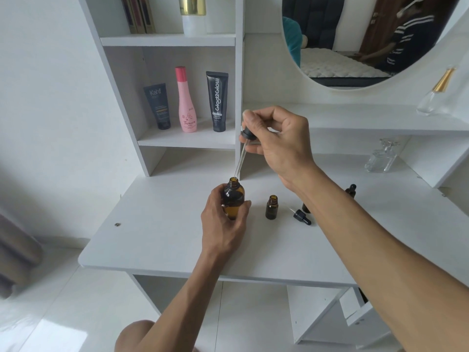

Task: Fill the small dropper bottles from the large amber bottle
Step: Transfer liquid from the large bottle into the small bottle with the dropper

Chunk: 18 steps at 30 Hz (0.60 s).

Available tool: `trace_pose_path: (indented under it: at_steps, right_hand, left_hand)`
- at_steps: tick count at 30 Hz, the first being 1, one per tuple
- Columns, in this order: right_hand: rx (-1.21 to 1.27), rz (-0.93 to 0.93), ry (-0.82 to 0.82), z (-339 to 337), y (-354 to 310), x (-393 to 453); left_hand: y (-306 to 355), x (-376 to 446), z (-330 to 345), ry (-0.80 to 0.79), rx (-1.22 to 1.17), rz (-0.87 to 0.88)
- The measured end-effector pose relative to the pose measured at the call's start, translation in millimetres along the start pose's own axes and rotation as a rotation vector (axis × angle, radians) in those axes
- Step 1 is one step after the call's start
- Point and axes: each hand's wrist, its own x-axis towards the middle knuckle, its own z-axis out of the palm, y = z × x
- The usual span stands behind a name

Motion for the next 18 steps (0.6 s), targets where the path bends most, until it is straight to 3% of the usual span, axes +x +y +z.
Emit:
trace_pose_path:
  at_steps: [18]
  right_hand:
    - [-0.227,-0.01,-0.105,11.0,15.2,-6.6]
  left_hand:
    - [-2.6,0.8,0.9,0.0,0.009,-0.002]
